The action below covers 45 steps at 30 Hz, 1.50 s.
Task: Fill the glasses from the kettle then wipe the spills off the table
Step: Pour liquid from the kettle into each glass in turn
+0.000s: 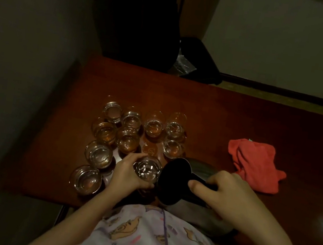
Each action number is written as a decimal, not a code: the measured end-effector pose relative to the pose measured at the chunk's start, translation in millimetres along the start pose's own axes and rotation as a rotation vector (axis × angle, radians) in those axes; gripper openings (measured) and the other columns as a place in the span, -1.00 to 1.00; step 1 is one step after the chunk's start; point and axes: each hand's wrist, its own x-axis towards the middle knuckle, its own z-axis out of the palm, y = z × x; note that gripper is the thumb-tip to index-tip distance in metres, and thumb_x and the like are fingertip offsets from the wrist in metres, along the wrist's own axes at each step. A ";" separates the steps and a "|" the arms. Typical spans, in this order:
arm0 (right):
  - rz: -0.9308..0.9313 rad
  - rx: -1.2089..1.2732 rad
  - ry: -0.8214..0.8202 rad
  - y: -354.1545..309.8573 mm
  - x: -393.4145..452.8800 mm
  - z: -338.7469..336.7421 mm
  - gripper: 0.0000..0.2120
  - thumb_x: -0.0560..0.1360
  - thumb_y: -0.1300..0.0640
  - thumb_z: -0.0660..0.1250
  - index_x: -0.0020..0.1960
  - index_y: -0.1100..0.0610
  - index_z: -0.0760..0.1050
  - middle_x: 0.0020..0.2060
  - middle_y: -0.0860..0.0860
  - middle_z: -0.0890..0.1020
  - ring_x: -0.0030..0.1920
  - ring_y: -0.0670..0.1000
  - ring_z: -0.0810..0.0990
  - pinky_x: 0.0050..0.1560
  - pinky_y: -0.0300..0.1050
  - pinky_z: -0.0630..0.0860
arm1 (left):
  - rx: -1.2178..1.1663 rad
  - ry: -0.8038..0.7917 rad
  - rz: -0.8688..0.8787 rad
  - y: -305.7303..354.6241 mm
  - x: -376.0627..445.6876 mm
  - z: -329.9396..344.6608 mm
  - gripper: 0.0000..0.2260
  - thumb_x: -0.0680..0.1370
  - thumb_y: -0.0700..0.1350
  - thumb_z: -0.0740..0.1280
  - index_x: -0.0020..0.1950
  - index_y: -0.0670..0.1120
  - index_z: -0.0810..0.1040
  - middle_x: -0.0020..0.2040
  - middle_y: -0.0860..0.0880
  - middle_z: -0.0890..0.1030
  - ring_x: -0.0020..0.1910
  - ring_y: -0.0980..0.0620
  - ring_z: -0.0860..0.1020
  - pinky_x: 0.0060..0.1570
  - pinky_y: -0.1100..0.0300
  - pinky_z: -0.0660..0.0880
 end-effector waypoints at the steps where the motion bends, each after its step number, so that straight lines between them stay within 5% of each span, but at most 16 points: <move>1: 0.003 -0.002 0.000 -0.1 0.2 -0.2 -0.51 0.40 -0.29 0.19 -0.39 0.13 0.37 -0.51 0.01 0.34 -0.49 0.02 0.32 -0.36 -0.07 0.23 | 0.003 0.000 0.002 -0.6 -0.1 -0.3 -0.25 0.07 -0.09 0.65 0.23 -0.05 0.50 0.10 0.11 0.50 0.05 0.18 0.47 -0.07 0.50 0.33; 20: -0.001 -0.022 -0.015 -1.8 0.2 -2.7 -0.50 0.40 -0.32 0.17 -0.39 0.11 0.37 -0.49 0.01 0.33 -0.49 0.00 0.28 -0.36 -0.09 0.21 | 0.009 -0.009 0.003 -1.1 1.2 -0.7 -0.26 0.09 -0.09 0.65 0.23 -0.04 0.50 0.09 0.13 0.48 0.05 0.19 0.45 -0.07 0.51 0.31; 34: 0.005 -0.032 -0.025 -4.0 0.3 -4.2 -0.49 0.40 -0.30 0.18 -0.40 0.14 0.37 -0.52 0.02 0.33 -0.50 0.02 0.29 -0.36 -0.06 0.22 | -0.010 -0.016 -0.018 -0.2 0.6 -0.4 -0.28 0.08 -0.09 0.65 0.20 0.00 0.50 0.06 0.17 0.49 -0.04 0.39 0.42 -0.14 0.58 0.32; 45: -0.008 -0.011 -0.034 -2.5 1.3 -3.4 -0.49 0.37 -0.31 0.17 -0.42 0.13 0.34 -0.53 0.02 0.33 -0.52 0.01 0.29 -0.37 -0.07 0.22 | -0.023 -0.022 -0.024 -3.4 2.6 1.9 -0.26 0.06 -0.08 0.65 0.20 0.02 0.50 0.11 0.12 0.52 0.07 0.19 0.49 -0.04 0.47 0.36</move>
